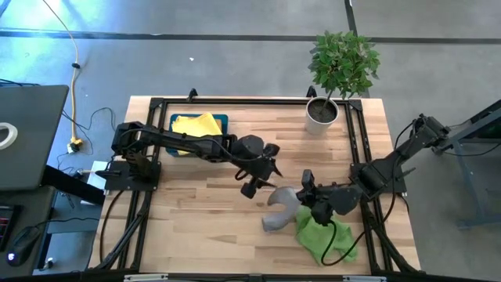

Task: Fold microfiber towels
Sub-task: Fold the gray microfiber cloth

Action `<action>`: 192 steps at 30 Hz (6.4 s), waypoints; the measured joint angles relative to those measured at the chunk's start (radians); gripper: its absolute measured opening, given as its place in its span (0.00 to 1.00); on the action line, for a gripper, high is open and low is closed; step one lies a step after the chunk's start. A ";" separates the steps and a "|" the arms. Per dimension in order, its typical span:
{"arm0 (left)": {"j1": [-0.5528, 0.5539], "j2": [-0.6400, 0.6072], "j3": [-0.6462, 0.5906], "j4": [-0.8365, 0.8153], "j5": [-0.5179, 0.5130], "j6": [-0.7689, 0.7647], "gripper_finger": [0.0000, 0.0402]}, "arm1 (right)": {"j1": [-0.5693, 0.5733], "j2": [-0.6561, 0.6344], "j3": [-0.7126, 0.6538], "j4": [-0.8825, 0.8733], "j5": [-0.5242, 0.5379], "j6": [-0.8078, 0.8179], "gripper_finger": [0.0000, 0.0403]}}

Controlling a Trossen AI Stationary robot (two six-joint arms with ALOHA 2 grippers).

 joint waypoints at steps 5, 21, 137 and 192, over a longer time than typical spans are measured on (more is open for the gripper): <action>-0.016 0.000 0.000 0.010 0.204 -0.002 0.43 | -0.016 0.000 0.000 0.000 0.004 -0.010 0.00; -0.031 0.000 0.000 -0.059 0.204 -0.036 0.43 | -0.026 0.000 0.000 0.089 0.114 -0.108 0.00; -0.188 0.140 -0.131 -0.641 -0.336 -0.421 0.00 | -0.315 0.441 0.103 -0.305 -0.098 1.081 0.38; -0.253 0.138 -0.112 -0.696 -0.517 -0.463 0.37 | -0.455 0.442 -0.254 0.073 -0.108 1.198 0.21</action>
